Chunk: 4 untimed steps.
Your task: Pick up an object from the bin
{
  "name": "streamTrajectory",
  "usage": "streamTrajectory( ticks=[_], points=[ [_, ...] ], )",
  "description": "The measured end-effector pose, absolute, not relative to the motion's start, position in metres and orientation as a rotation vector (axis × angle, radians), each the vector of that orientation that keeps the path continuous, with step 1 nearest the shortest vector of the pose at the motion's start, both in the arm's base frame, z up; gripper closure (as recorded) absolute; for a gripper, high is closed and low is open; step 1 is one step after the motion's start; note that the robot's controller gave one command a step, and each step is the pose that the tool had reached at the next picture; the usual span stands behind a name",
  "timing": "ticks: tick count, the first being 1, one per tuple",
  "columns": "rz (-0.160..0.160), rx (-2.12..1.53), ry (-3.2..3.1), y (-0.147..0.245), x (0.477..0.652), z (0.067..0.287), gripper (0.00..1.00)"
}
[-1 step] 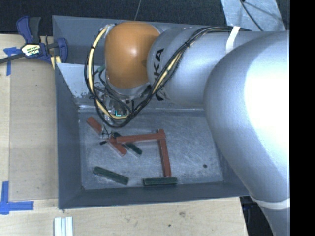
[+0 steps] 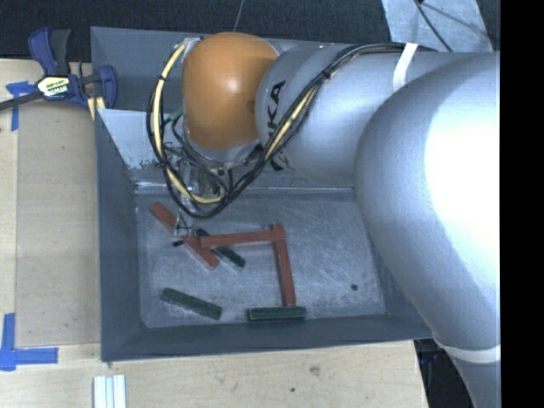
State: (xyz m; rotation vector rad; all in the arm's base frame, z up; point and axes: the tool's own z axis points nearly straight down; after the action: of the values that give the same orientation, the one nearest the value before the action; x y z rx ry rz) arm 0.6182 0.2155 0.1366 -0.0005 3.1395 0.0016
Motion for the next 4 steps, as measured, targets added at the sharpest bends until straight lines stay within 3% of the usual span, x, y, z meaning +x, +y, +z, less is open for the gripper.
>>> streamTrajectory(
  ticks=[1, 2, 3, 4],
  points=[
    [0.004, 0.048, 3.138, 0.157, 0.601, 0.084, 0.00],
    [-0.003, 0.115, 3.136, 0.165, 0.604, 0.081, 0.00],
    [0.004, 0.109, 3.134, 0.163, 0.552, 0.076, 0.00],
    [0.002, 0.237, 3.126, 0.129, 0.553, 0.071, 1.00]
  ],
)
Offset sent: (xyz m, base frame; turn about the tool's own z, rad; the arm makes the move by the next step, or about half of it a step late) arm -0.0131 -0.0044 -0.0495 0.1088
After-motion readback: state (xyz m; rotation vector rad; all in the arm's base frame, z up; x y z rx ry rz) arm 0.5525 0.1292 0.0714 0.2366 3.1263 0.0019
